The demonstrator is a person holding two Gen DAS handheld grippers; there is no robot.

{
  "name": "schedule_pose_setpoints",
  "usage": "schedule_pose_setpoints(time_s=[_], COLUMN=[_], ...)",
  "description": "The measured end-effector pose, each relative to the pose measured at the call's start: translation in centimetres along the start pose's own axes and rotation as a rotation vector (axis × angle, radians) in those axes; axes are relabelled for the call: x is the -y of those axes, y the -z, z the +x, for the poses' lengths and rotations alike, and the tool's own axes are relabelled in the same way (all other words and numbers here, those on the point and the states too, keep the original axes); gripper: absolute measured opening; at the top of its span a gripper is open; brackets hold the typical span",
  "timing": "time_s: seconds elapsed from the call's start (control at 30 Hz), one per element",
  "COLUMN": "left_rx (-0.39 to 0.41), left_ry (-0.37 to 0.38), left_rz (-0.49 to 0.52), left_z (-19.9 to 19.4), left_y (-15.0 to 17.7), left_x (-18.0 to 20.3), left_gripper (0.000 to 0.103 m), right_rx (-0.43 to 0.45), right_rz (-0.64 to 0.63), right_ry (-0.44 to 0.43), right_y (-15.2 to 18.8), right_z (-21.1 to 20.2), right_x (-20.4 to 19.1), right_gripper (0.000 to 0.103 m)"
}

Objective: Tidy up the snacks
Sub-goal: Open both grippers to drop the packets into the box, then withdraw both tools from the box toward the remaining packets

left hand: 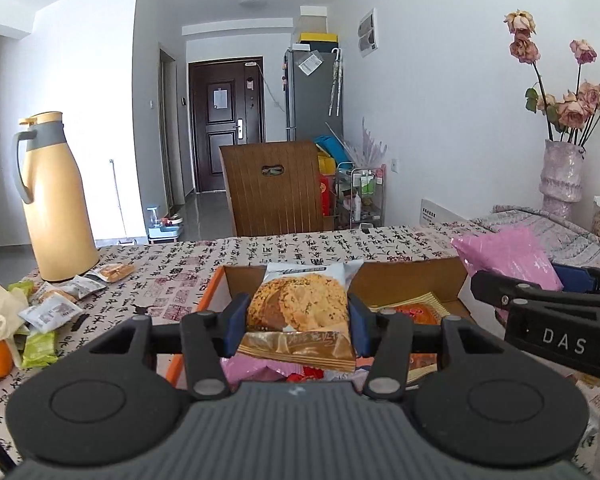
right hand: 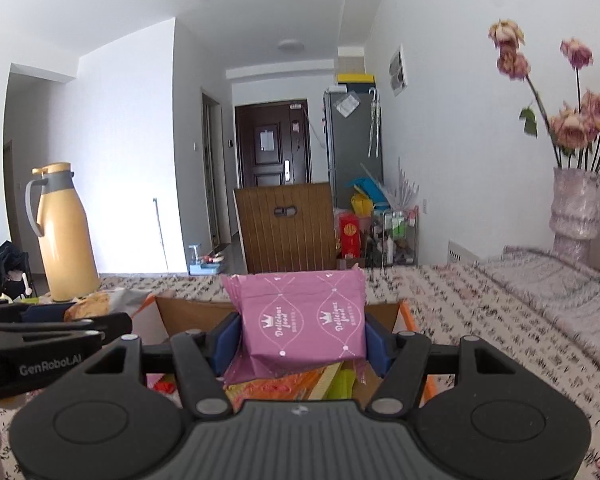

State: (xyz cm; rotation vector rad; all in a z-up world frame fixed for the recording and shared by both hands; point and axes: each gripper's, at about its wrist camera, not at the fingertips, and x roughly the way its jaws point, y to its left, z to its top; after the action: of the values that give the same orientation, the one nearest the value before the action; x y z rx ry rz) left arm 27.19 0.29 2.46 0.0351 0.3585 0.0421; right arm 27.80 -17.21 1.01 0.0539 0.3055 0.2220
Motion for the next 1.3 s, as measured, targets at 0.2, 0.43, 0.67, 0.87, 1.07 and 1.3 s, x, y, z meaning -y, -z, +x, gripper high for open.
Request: schedule_pose_setpoints(time_s=[0.2,0.43,0.67,0.87,1.07,1.3], left_rx=[0.0,-0.023,-0.001,-0.007,0.003,-0.023], left_ry=[0.031,0.031,-0.021,-0.088,-0.088,-0.076], left_rz=[-0.001,-0.007,-0.038,-0.094,-0.102,-0.109], left_z=[0.7,1.4,0.8,0.6,0.1,-0.8], left_y=[1.1,1.5,1.5,1.2,0.8,-0.2], left_x=[-0.4,-0.6,-1.1,-2.2,-2.6,-2.5], left_gripper=[0.052,0.052,0.094,0.103,0.103,0.103], right_rx=[-0.041,-0.074,-0.062,-0.066,-0.074,-0.085], right_rz=[0.013,0.025,0.054,0.077,0.084,0.091], right_ry=[-0.002,0.003,0.017,0.03,0.035,0.034], right_y=[0.8,1.3,1.0,1.1,1.1,0.5], right_z=[0.8,1.3,1.1,0.8,1.0,0.8], right_x=[0.4,0.7,1.3,1.6,1.8,1.9], right_gripper=[0.063,0.065,0.087,0.103,0.103,0.103])
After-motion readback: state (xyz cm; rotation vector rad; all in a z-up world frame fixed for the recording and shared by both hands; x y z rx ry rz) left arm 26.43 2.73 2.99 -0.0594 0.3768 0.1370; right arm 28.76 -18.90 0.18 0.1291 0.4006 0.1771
